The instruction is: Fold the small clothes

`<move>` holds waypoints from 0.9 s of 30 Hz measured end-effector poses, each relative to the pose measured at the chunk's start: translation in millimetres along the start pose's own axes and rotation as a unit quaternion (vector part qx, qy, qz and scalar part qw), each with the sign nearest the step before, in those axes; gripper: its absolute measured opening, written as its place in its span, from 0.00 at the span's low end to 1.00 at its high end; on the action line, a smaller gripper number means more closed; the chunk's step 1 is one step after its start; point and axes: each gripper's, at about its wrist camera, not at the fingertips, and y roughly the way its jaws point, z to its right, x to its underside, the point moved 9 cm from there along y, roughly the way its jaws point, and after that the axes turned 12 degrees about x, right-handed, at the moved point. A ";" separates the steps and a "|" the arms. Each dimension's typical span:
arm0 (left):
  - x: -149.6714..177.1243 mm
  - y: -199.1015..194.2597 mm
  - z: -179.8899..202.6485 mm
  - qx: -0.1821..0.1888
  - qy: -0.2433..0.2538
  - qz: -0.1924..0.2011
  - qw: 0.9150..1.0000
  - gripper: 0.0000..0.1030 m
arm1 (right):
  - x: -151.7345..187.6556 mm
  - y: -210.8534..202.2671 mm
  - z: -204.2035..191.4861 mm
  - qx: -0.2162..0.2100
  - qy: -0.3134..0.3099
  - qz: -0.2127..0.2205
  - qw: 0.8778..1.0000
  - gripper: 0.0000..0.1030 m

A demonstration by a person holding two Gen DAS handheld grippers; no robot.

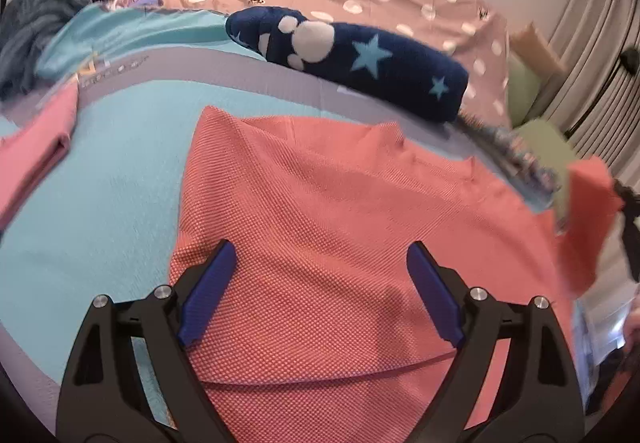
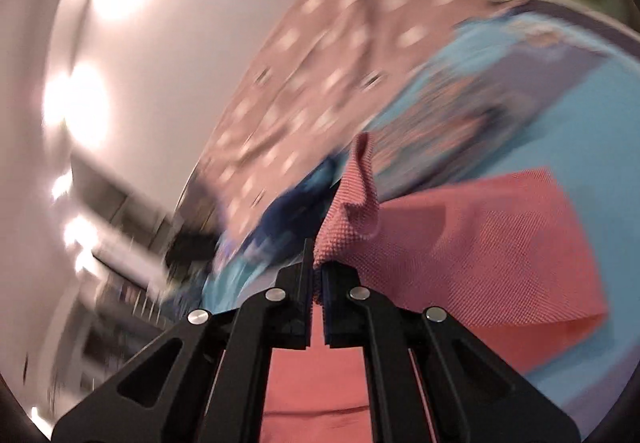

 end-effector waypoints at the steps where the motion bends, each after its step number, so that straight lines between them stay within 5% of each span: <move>1: -0.2 -0.8 -0.5 0.007 -0.005 0.003 1.000 0.85 | 12.9 9.9 -14.6 -0.008 -0.011 -0.016 1.000 0.04; 8: -2.6 -4.6 -0.2 0.050 -0.025 0.014 0.998 0.82 | 125.0 85.0 -71.8 0.022 -0.137 -0.112 0.984 0.04; 11: -3.8 -6.8 -1.6 0.061 -0.034 0.018 0.997 0.74 | 154.0 92.0 -68.9 0.050 -0.185 -0.122 0.974 0.04; 13: -4.6 -8.9 -0.6 0.071 -0.037 0.022 0.997 0.55 | 167.8 94.2 -68.7 0.066 -0.214 -0.119 0.967 0.04; 15: -4.6 -10.3 4.0 0.091 -0.039 0.020 0.995 0.48 | 175.6 94.7 -70.1 0.082 -0.245 -0.109 0.960 0.04; 20: -2.9 -14.3 40.3 0.178 -0.012 0.004 0.984 0.48 | 182.7 98.1 -76.1 0.095 -0.297 -0.092 0.946 0.04; 24: 1.6 1.5 66.5 0.231 -0.027 -0.041 0.972 0.71 | 188.7 98.8 -80.7 0.093 -0.319 -0.081 0.940 0.05; 27: -0.9 18.5 70.1 0.248 -0.068 -0.069 0.964 0.73 | 189.6 97.9 -80.1 0.089 -0.317 -0.082 0.941 0.05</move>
